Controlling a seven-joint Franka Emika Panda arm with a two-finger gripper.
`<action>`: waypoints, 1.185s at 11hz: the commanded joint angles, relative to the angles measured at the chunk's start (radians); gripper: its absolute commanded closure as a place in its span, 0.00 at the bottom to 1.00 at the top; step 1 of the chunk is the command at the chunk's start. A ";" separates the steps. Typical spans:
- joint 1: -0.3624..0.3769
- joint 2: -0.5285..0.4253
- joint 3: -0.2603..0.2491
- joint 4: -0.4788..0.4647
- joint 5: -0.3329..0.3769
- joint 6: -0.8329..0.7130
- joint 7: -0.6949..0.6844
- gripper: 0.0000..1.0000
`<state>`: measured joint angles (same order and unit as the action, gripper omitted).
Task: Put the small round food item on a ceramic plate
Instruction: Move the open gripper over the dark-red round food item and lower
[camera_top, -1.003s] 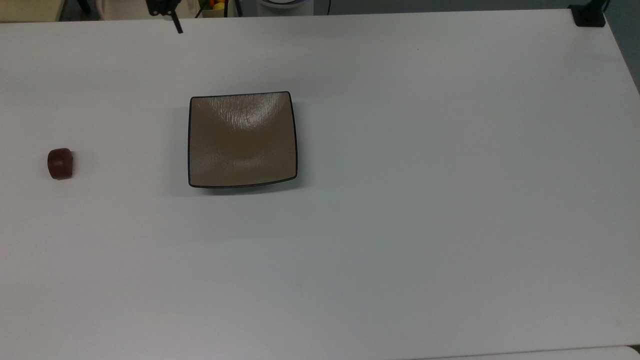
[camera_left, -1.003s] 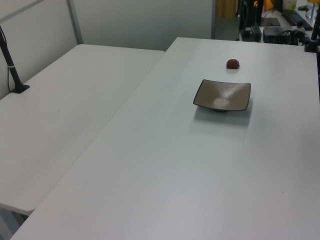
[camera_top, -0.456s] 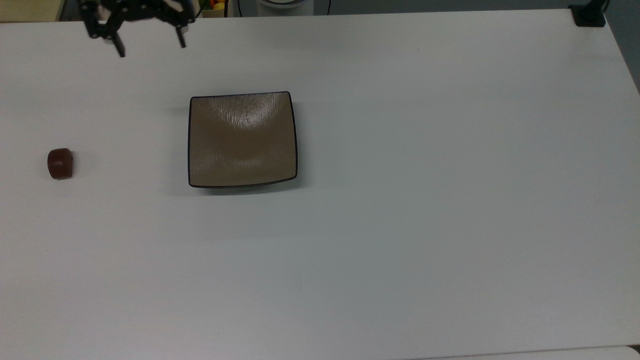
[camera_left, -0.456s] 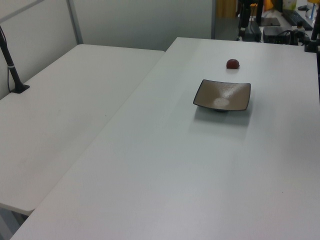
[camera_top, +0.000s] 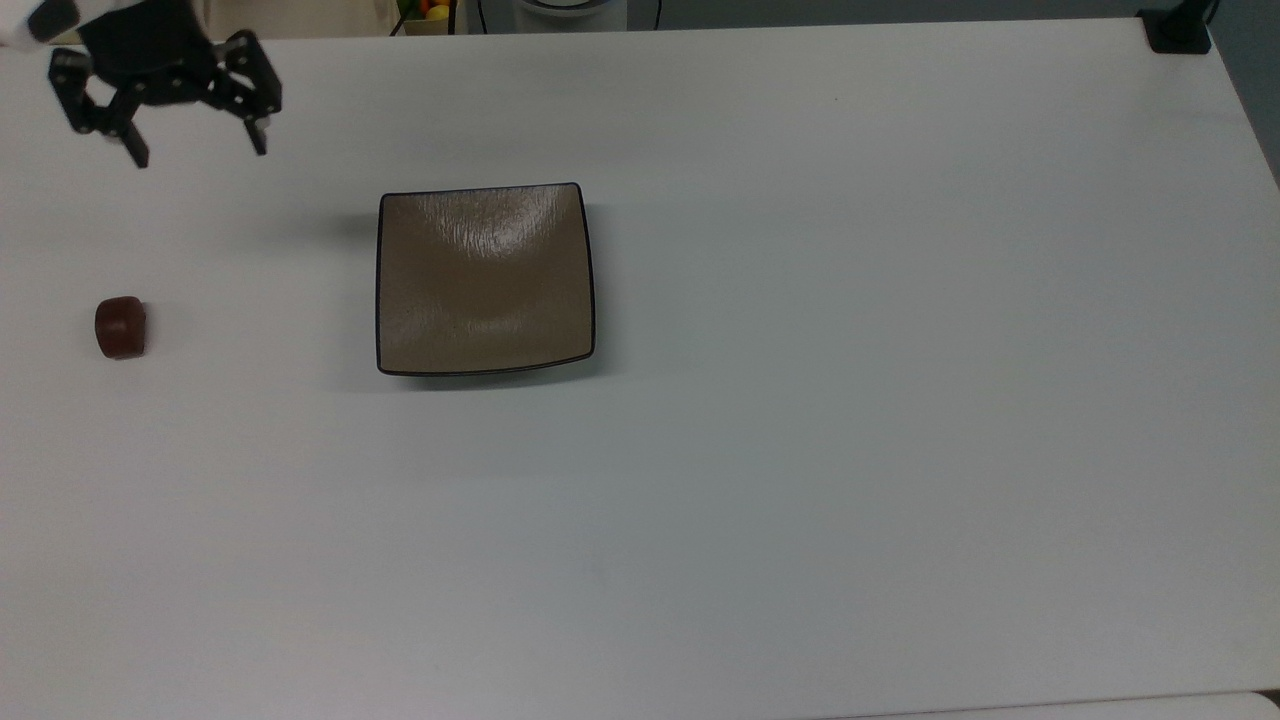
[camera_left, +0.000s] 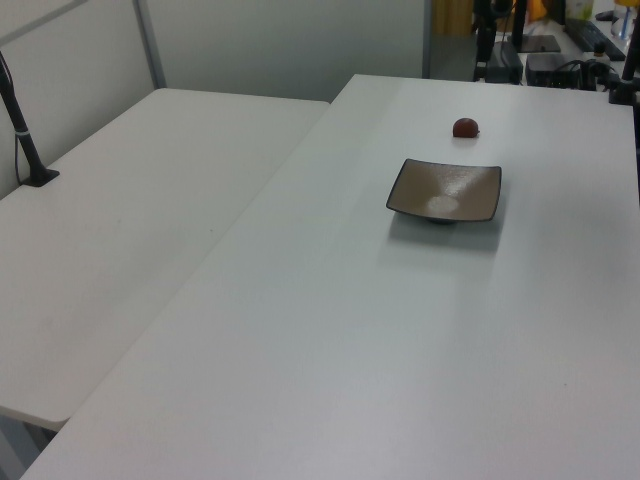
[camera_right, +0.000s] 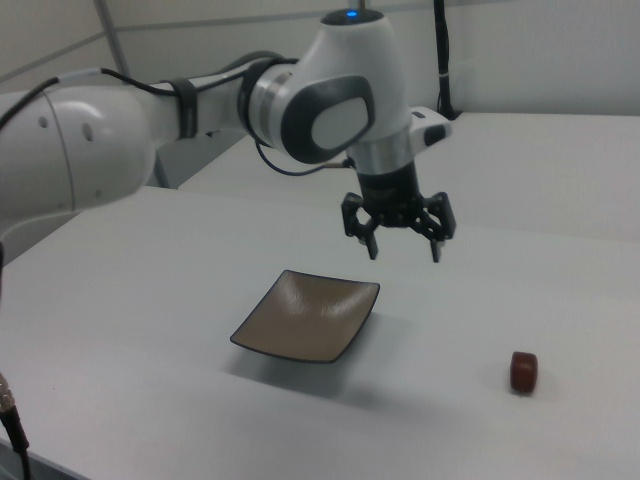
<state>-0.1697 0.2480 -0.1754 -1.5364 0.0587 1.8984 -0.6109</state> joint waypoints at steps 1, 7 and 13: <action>-0.046 0.086 -0.004 0.045 0.007 0.076 -0.072 0.00; -0.114 0.220 -0.004 0.082 0.007 0.223 -0.079 0.00; -0.142 0.318 -0.004 0.093 0.009 0.333 -0.072 0.00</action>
<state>-0.3025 0.5276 -0.1770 -1.4740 0.0587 2.2028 -0.6658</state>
